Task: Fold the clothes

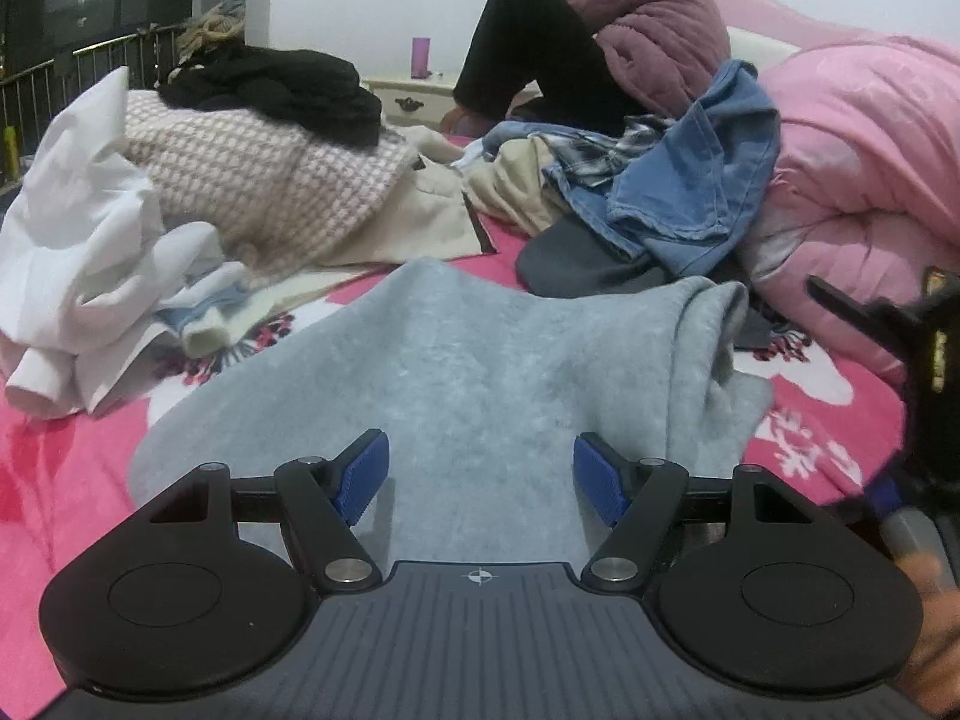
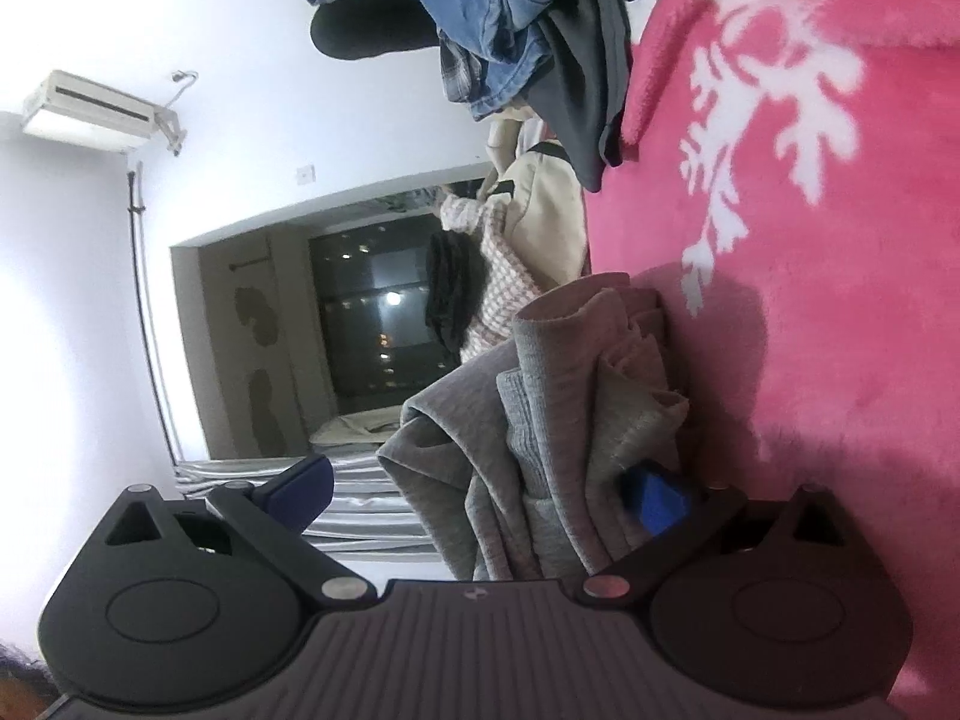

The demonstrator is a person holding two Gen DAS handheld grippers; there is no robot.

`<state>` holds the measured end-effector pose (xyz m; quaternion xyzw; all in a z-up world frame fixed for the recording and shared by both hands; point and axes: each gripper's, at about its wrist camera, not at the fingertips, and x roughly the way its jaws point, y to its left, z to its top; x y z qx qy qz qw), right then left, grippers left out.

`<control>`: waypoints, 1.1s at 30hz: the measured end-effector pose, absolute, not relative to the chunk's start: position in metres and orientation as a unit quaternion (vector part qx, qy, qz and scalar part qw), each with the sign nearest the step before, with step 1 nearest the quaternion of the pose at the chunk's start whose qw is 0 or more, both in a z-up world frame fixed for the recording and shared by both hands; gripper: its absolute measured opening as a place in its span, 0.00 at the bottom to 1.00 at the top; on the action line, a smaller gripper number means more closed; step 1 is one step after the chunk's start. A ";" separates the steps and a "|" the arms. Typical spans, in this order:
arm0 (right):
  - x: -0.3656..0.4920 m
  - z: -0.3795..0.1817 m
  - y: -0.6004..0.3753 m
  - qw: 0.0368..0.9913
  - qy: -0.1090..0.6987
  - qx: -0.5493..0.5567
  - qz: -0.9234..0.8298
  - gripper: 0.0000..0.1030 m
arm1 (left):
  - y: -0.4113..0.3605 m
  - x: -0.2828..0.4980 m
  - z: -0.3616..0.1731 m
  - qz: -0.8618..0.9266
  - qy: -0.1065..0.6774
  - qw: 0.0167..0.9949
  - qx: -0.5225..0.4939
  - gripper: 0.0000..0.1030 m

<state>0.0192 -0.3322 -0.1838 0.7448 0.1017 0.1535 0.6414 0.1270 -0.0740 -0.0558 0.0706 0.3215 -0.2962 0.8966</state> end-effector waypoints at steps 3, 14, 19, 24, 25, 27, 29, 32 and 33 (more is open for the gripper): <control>0.022 -0.176 -0.332 0.663 0.119 0.725 0.147 1.00 | -0.081 0.132 -0.060 -0.290 0.334 0.893 0.078 0.67; 0.063 -0.137 -0.317 0.753 0.256 0.600 0.082 1.00 | -0.080 0.131 -0.070 -0.297 0.345 0.888 0.063 0.66; 0.075 -0.129 -0.307 0.763 0.289 0.575 0.052 1.00 | -0.080 0.131 -0.072 -0.298 0.341 0.889 0.062 0.66; 0.087 -0.124 -0.296 0.775 0.320 0.545 0.009 1.00 | -0.079 0.129 -0.073 -0.304 0.338 0.888 0.064 0.66; 0.089 -0.123 -0.294 0.776 0.326 0.540 0.000 1.00 | -0.077 0.128 -0.073 -0.307 0.338 0.888 0.062 0.66; 0.092 -0.119 -0.289 0.784 0.338 0.521 -0.017 0.91 | -0.067 0.126 -0.071 -0.308 0.340 0.888 0.043 0.66; 0.089 -0.113 -0.285 0.798 0.349 0.490 -0.031 0.74 | -0.055 0.123 -0.068 -0.309 0.343 0.887 0.025 0.66; 0.080 -0.117 -0.289 0.797 0.340 0.498 -0.022 0.69 | -0.039 0.112 -0.066 -0.310 0.340 0.887 0.024 0.66; 0.078 -0.121 -0.292 0.793 0.337 0.507 -0.019 0.70 | -0.036 0.108 -0.065 -0.310 0.334 0.890 0.033 0.66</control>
